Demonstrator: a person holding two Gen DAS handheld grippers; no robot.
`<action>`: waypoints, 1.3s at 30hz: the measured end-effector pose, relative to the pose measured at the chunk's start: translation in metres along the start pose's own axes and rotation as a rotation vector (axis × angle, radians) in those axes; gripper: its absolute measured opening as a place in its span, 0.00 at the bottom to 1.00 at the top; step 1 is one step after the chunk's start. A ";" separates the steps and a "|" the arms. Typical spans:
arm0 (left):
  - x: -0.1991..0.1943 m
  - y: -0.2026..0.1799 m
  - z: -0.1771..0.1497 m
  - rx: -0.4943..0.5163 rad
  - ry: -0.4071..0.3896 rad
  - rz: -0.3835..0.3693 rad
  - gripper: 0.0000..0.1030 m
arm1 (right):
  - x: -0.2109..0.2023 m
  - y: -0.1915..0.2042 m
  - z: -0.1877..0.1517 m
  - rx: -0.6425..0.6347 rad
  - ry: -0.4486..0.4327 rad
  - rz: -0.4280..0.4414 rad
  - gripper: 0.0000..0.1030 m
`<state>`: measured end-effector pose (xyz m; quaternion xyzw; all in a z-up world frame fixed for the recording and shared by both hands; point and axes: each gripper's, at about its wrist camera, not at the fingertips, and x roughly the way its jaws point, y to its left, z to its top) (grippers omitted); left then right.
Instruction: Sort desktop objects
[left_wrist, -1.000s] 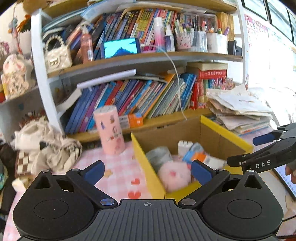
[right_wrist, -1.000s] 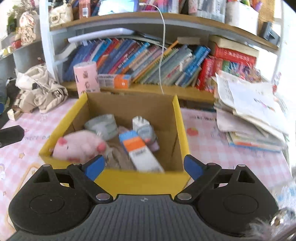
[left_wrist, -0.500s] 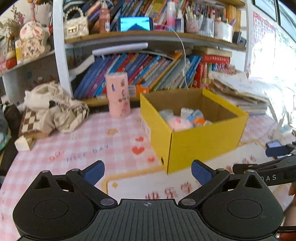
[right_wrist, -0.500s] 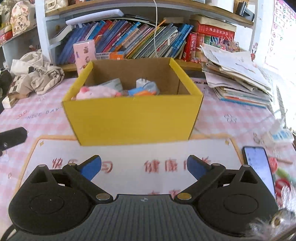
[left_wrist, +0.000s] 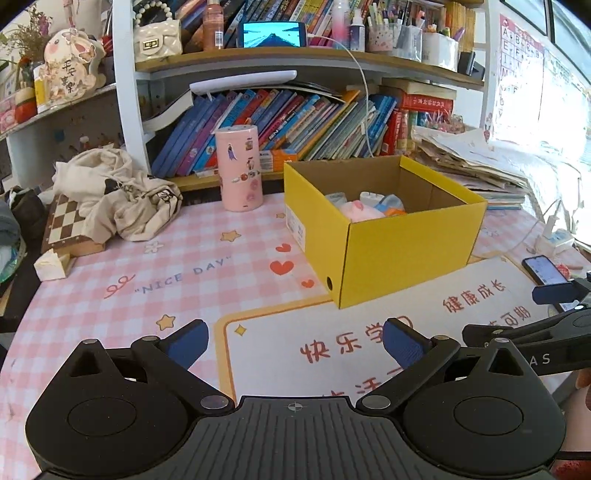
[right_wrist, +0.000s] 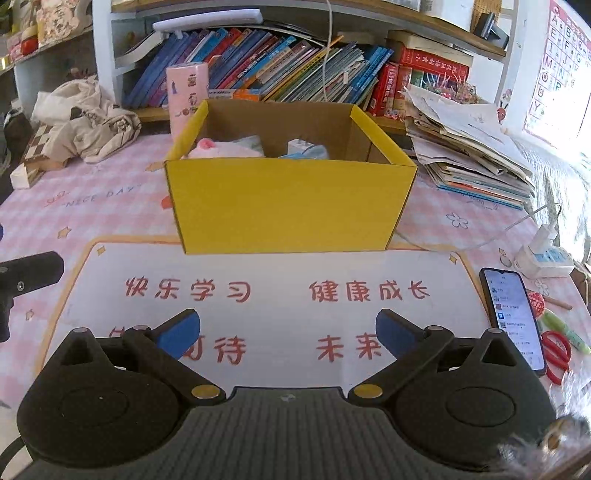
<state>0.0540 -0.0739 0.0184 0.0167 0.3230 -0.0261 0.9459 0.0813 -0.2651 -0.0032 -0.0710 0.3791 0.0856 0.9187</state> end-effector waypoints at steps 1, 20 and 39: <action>-0.001 0.000 -0.001 0.001 0.005 -0.005 1.00 | -0.001 0.002 -0.001 -0.004 -0.003 -0.001 1.00; -0.010 0.014 -0.010 -0.009 0.007 0.007 1.00 | -0.010 0.015 -0.004 0.008 -0.005 0.007 1.00; -0.007 0.017 -0.013 -0.001 0.024 -0.005 1.00 | -0.006 0.018 -0.004 0.006 0.010 0.010 1.00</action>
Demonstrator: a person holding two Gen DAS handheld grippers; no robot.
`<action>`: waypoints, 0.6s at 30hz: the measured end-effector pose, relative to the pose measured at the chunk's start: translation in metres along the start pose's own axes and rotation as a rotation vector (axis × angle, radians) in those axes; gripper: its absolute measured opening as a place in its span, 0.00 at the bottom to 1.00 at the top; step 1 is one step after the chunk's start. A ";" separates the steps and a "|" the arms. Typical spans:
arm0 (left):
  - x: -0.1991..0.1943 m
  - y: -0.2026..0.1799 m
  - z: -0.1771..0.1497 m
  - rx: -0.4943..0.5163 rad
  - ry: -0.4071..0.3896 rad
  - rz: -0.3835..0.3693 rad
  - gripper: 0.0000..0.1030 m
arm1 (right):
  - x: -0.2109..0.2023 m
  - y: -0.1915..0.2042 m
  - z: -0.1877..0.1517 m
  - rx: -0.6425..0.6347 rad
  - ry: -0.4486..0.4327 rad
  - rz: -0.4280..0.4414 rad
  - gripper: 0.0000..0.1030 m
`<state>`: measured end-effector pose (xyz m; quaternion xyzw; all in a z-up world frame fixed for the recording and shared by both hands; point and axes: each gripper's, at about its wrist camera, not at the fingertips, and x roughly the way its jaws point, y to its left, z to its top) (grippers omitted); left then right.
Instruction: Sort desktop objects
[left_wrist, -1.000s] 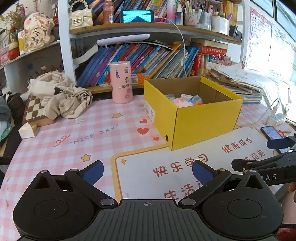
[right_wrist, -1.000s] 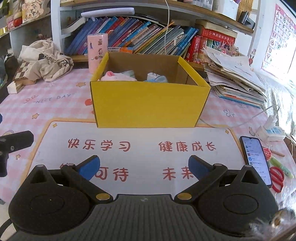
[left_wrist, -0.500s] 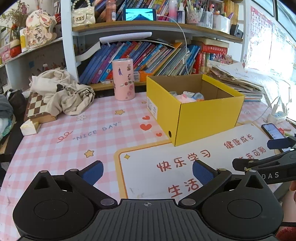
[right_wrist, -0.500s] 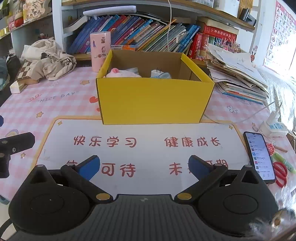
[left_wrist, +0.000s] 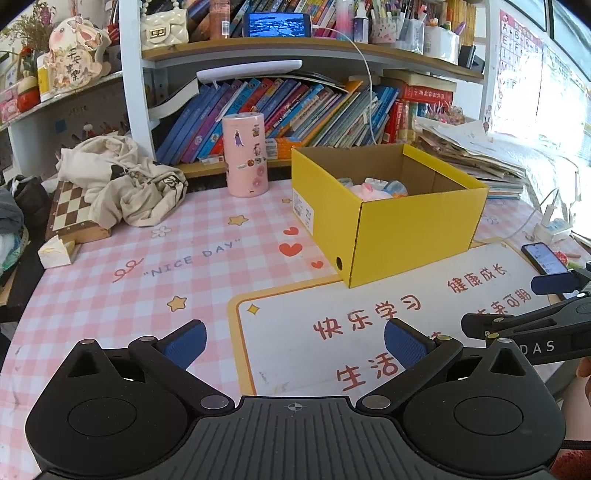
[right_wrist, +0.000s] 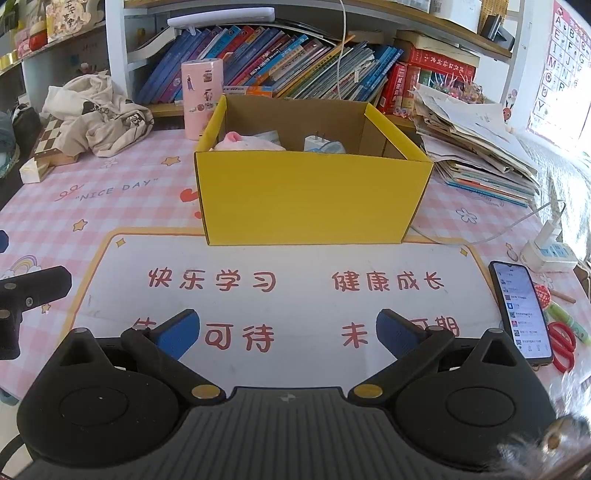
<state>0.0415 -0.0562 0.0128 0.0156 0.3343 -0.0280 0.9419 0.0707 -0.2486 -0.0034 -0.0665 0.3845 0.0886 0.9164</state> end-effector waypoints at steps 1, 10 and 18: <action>0.000 0.000 0.000 0.001 0.002 -0.001 1.00 | 0.000 0.000 0.000 0.000 0.000 0.000 1.00; 0.002 -0.004 0.000 -0.003 0.009 0.001 1.00 | 0.001 0.001 0.001 0.004 0.001 -0.004 1.00; 0.003 -0.002 0.000 -0.007 0.010 -0.006 1.00 | 0.005 -0.002 0.003 -0.002 0.005 -0.001 1.00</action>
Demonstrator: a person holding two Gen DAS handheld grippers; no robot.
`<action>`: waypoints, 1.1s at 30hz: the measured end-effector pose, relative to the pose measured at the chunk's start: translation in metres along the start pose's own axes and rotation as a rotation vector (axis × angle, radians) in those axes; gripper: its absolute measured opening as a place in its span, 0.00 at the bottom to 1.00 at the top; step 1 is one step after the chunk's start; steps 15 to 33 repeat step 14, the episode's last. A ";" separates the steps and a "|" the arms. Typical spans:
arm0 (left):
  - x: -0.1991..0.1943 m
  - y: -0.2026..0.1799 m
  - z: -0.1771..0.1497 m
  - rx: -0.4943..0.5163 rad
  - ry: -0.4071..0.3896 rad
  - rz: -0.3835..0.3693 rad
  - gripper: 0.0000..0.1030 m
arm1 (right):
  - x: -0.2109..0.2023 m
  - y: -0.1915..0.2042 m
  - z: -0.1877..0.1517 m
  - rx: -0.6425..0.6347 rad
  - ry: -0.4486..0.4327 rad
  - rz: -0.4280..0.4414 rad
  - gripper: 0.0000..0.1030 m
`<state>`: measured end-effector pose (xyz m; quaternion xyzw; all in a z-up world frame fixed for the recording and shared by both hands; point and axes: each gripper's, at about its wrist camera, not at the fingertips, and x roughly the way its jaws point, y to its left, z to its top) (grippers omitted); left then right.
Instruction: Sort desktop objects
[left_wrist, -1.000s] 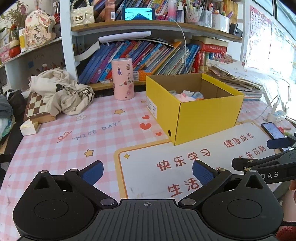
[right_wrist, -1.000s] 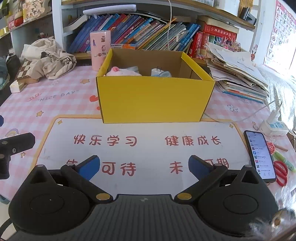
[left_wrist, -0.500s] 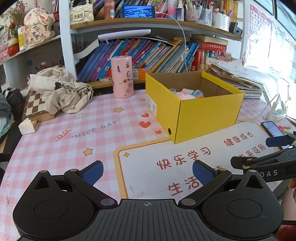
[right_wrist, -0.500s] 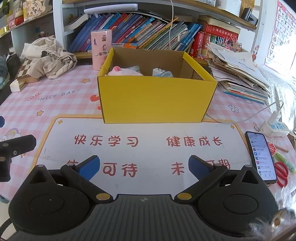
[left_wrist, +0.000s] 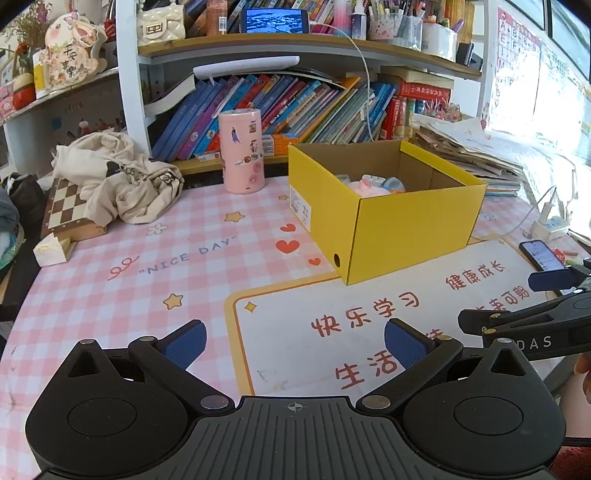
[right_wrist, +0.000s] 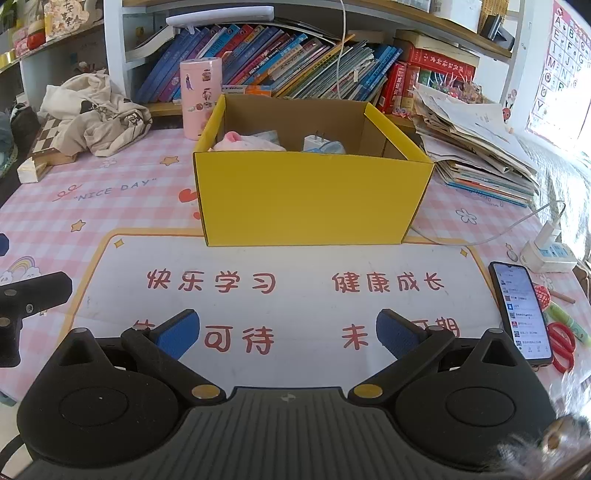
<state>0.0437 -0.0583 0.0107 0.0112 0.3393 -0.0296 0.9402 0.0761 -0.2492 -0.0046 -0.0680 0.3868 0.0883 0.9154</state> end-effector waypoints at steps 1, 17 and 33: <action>0.000 0.000 0.000 -0.002 0.000 0.001 1.00 | 0.000 0.000 0.000 -0.001 0.001 0.000 1.00; 0.001 0.005 -0.002 -0.031 0.007 -0.012 1.00 | 0.003 0.003 0.000 -0.011 0.015 0.003 1.00; 0.001 0.005 -0.002 -0.031 0.007 -0.012 1.00 | 0.003 0.003 0.000 -0.011 0.015 0.003 1.00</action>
